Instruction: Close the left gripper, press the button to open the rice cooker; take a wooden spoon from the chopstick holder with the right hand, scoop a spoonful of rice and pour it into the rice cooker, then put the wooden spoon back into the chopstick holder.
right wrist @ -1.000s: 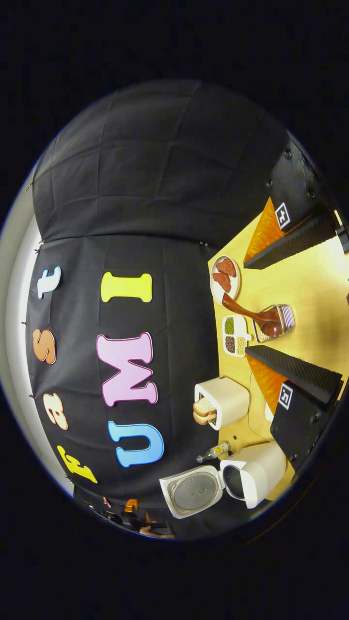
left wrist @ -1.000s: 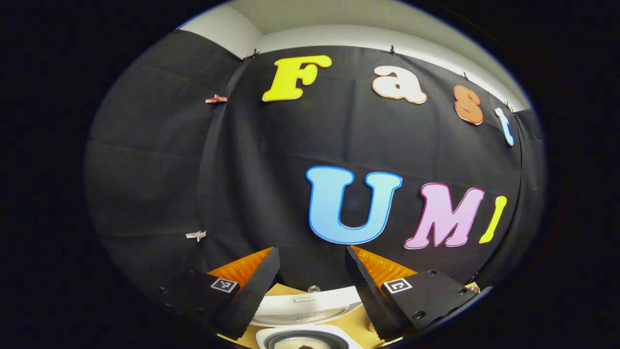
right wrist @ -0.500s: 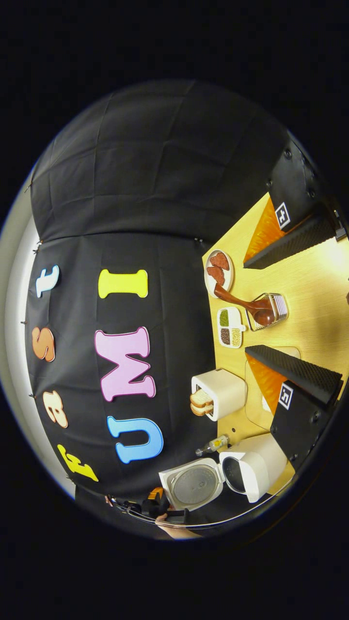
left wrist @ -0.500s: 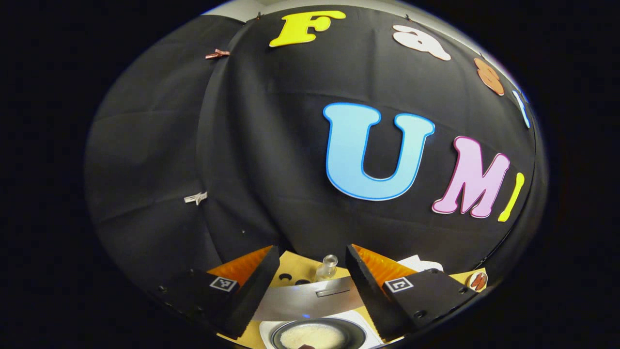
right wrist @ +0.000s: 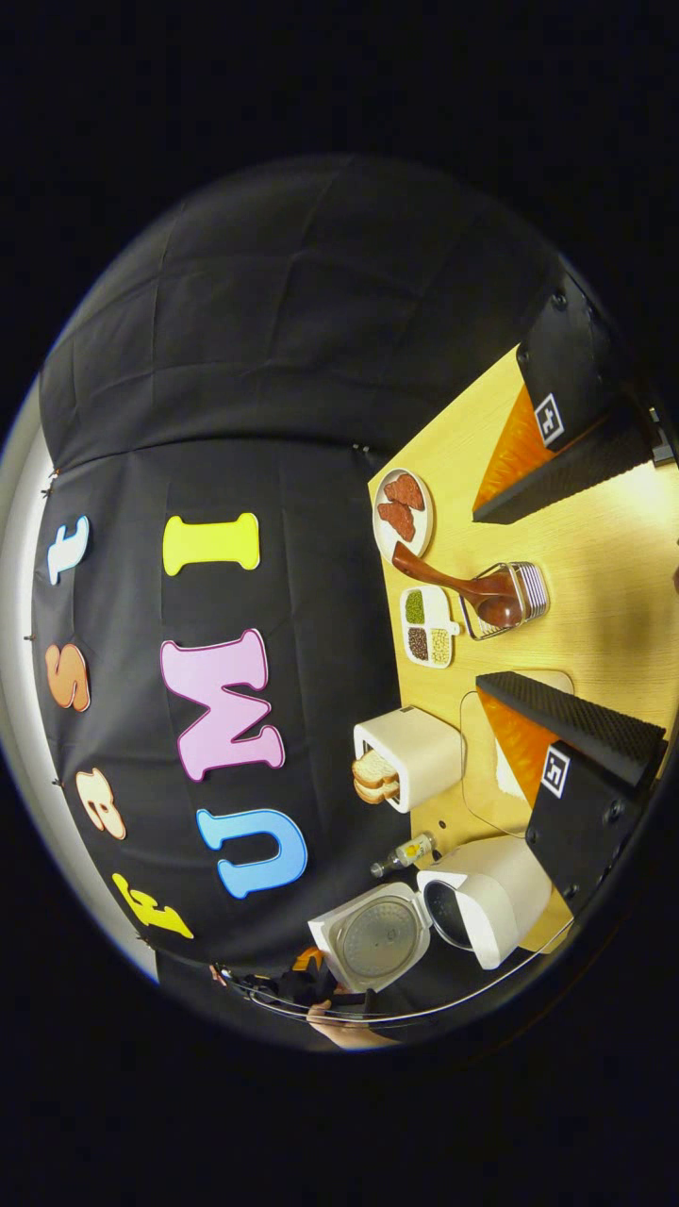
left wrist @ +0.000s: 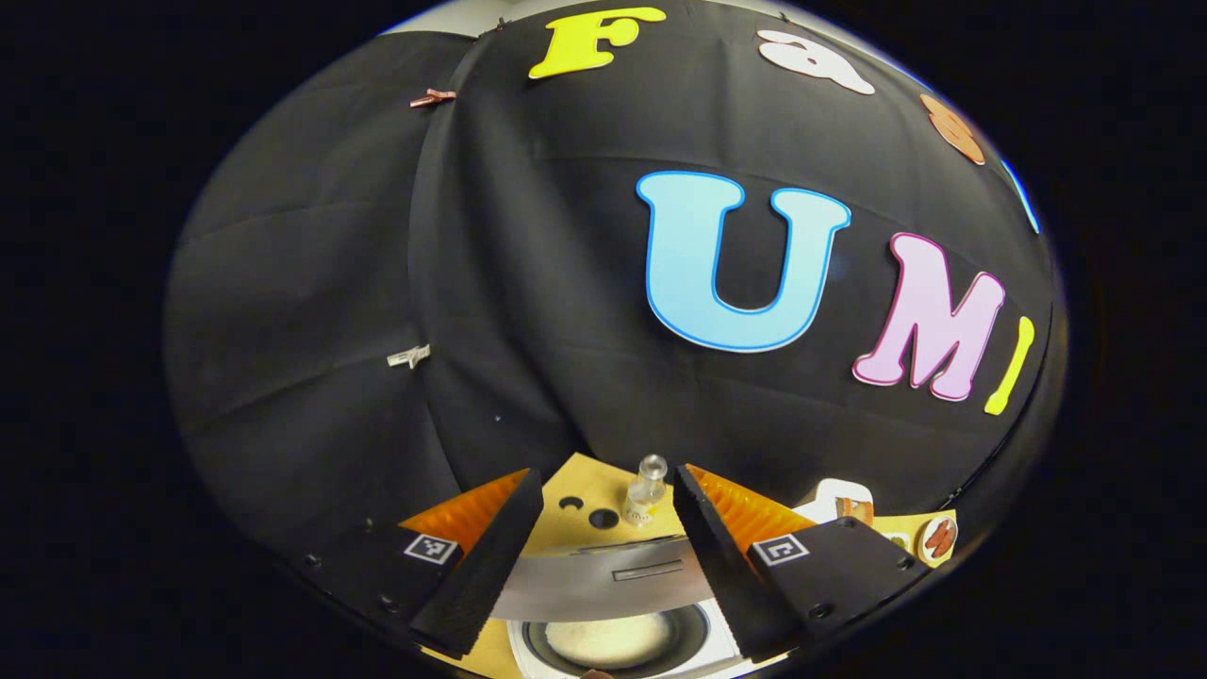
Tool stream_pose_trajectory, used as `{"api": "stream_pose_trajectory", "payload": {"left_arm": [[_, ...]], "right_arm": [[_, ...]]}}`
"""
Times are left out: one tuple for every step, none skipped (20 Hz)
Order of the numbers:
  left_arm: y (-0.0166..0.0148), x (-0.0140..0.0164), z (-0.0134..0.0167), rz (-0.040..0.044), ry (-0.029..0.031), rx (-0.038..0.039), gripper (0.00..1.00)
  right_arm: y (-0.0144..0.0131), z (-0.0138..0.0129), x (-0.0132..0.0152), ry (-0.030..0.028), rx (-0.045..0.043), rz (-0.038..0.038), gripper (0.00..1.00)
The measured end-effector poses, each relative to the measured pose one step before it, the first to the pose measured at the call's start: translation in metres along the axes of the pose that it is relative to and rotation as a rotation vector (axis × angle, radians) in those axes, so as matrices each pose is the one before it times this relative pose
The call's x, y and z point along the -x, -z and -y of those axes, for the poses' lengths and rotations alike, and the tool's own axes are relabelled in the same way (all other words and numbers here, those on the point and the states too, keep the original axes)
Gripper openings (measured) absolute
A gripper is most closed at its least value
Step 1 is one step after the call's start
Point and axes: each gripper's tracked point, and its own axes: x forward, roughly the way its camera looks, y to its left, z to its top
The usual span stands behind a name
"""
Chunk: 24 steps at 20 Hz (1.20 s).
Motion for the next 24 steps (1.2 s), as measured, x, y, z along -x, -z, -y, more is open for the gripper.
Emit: {"api": "stream_pose_trajectory", "payload": {"left_arm": [[0.01219,0.00919,0.00242,-0.0238,0.00741,0.00596,0.98],[0.01398,0.00826,0.00354,-0.02698,0.00545,0.01051,0.98],[0.01498,0.00796,0.00221,-0.01199,0.00076,0.01364,0.97],[0.01405,0.00634,0.0025,-0.00913,-0.002,0.00762,0.97],[0.01825,0.00514,0.0013,-0.01488,-0.00224,0.00204,0.97],[0.01767,0.00513,0.00093,-0.02258,-0.0042,-0.00161,0.97],[0.0186,0.00299,0.00107,-0.02216,-0.00393,-0.00654,0.98],[0.01514,0.00276,0.00054,-0.00827,-0.00375,-0.01459,0.98],[0.01557,0.0004,0.00193,-0.00944,-0.00492,-0.01694,0.98],[0.01278,-0.00063,0.00167,-0.00582,-0.00725,-0.01619,0.98],[0.01148,-0.00113,0.00185,-0.00651,-0.00714,-0.01233,0.98],[0.00997,-0.00141,0.00243,-0.00652,-0.00278,-0.00568,0.98],[0.00854,-0.00132,0.00164,-0.00184,-0.00345,-0.00541,0.98],[0.00638,-0.00091,0.00072,0.00268,-0.00513,-0.006,0.98],[0.00544,-0.00092,0.00038,0.01179,-0.00799,0.00373,0.98],[0.00419,-0.00166,0.00097,0.01214,-0.00745,0.00235,0.98],[0.00546,-0.00099,0.00135,0.00858,-0.00549,-0.00371,0.98],[0.00454,-0.00151,0.00117,0.00038,-0.0032,-0.00741,0.98],[0.00734,-0.00203,0.0014,-0.00787,-0.00212,-0.00246,0.98],[0.00758,-0.00265,0.00094,-0.01274,-0.00156,-0.0017,0.98],[0.00886,-0.00335,0.0008,-0.01612,-0.00249,0.00103,0.98],[0.00879,-0.00159,0.00073,-0.01706,-0.00673,-0.00425,0.98],[0.00363,0.00045,0.00083,0.0055,-0.00932,-0.00658,0.98],[-0.00274,-0.00234,0.00091,0.02685,-0.00482,-0.00541,0.99]], "right_arm": [[0.00146,-0.00101,-0.00072,-0.01301,-0.00528,-0.0056,0.98],[0.00206,-0.00025,-0.00178,-0.01257,-0.00406,-0.00795,0.98],[0.00282,-0.00048,-0.00099,-0.01439,0.00649,-0.00802,0.98],[0.00345,0.00051,-0.00007,-0.01135,0.01502,-0.00817,0.98],[0.0033,0.00048,-0.00039,-0.00975,0.01567,-0.0074,0.99],[0.00411,-0.00184,0.00042,-0.01521,0.00704,-0.00912,0.99],[0.00455,-0.00358,-0.00003,-0.01825,-0.00026,-0.01232,0.98],[0.00354,-0.00191,0.00019,-0.01501,0.00097,-0.00987,0.99],[0.00165,-0.00049,-0.0005,-0.01035,0.00426,-0.0051,0.99],[0.00235,0.00021,-0.00032,-0.00899,0.00588,-0.00577,0.99],[0.00158,-0.00008,-0.00104,-0.00873,0.00496,-0.00549,0.99],[0.0009,-0.00063,-0.00112,-0.00956,0.0031,-0.00612,0.99],[0.00199,-0.00074,-0.00072,-0.0093,0.00163,-0.00664,0.99],[0.00114,-0.00052,-0.00053,-0.00706,0.00268,-0.00485,0.99],[0.00051,-0.00021,-0.00092,-0.00538,0.00221,-0.0026,0.99],[0.00081,-0.00001,0.00037,-0.0064,0.00119,-0.00323,0.99],[0.00137,-0.00054,-0.00045,-0.0068,0.00116,-0.00352,0.99],[0.00146,-0.00077,-0.00018,-0.00758,0.00138,-0.0044,0.99],[0.00202,0.00033,-0.00068,-0.00766,0.0026,-0.00525,0.99],[0.00137,0.00107,-0.00002,-0.00481,0.00291,-0.00298,0.99],[0.00092,0.00099,-0.00015,-0.00425,0.00147,-0.00119,0.99],[0.00174,0.00123,-0.00018,-0.0048,-0.00104,-0.00189,0.99],[0.00146,0.00113,-0.00036,-0.00612,-0.00213,-0.0021,0.99],[0.00098,0.00294,0.00009,-0.00252,-0.00083,-0.0008,0.99]]}}
